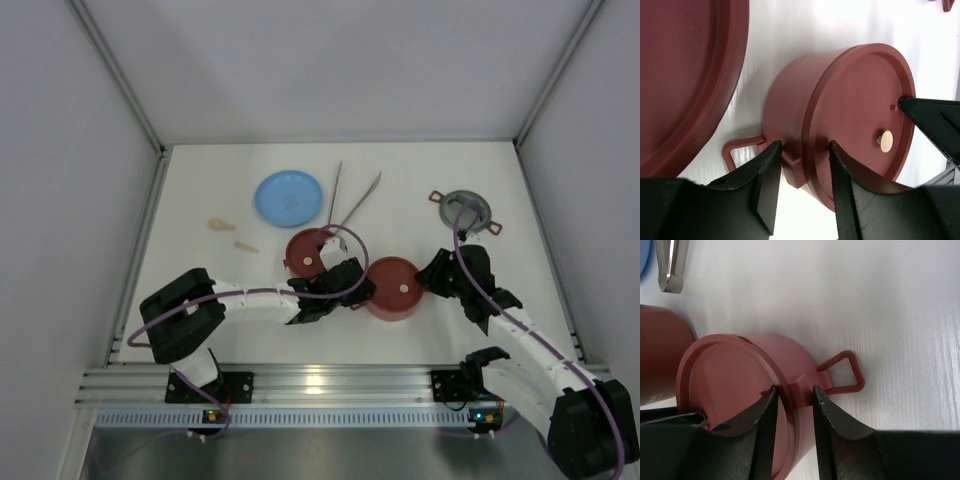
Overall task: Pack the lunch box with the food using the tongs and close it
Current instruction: Pick up the packing box from the center of the board.
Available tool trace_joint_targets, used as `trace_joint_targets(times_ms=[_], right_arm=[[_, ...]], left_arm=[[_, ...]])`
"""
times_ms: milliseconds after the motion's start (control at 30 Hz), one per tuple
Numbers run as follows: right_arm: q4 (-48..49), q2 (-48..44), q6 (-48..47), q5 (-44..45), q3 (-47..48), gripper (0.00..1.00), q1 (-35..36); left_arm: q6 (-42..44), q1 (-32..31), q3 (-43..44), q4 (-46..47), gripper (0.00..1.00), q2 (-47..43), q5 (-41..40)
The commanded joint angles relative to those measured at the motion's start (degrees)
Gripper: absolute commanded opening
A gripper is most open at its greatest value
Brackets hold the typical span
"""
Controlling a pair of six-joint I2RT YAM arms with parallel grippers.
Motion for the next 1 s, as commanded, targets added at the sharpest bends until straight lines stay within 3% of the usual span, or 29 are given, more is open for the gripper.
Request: trace_joint_targets(times_ms=[0,433,667,967], right_arm=[[-1.72,-0.51,0.69,-4.51,-2.60,0.24,0.01],[-4.88,-4.56,1.04,-5.31,-1.98,0.16,0.01],[-4.27,-2.98,1.21,-5.30,-3.21,0.20,0.01],[0.65,-2.54,2.88,-7.06,-6.20,0.35,0.01]], left_arm=[[0.51,-0.19,-2.46,-4.74,0.39,1.22,3.29],[0.51,0.51,-3.07,-3.78,0.27,-0.72,3.29],[-0.27,0.43,-5.61,-0.80,0.33,0.16,5.13],[-1.95,0.51,-9.66,2.02,0.43,-1.33,6.45]])
